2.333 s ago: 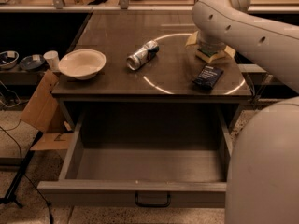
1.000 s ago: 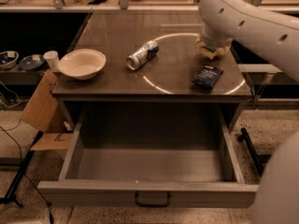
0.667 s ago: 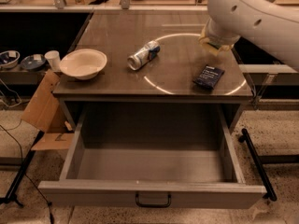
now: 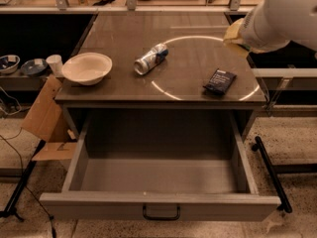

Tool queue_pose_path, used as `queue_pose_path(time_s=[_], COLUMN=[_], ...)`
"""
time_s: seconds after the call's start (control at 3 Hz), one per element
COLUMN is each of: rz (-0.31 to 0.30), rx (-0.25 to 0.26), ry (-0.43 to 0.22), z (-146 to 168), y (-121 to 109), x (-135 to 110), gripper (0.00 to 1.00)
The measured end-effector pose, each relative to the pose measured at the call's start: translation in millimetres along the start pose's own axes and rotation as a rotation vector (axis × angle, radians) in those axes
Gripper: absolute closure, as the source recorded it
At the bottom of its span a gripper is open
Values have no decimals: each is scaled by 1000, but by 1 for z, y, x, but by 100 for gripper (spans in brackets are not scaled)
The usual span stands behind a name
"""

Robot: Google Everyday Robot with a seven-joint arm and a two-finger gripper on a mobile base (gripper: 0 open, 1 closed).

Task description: Place sponge into top drawer

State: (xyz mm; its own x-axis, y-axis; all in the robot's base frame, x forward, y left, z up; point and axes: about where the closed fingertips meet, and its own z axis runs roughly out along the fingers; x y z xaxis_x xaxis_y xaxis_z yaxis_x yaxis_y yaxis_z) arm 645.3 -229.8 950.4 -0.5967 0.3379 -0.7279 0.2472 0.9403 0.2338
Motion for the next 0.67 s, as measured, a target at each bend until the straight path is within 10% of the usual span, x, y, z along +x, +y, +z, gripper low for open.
queue_pose_path(time_s=[0.67], rz=[-66], rx=[-165], ry=[-9], z=[-74], y=[-4], x=[36], gripper=[100])
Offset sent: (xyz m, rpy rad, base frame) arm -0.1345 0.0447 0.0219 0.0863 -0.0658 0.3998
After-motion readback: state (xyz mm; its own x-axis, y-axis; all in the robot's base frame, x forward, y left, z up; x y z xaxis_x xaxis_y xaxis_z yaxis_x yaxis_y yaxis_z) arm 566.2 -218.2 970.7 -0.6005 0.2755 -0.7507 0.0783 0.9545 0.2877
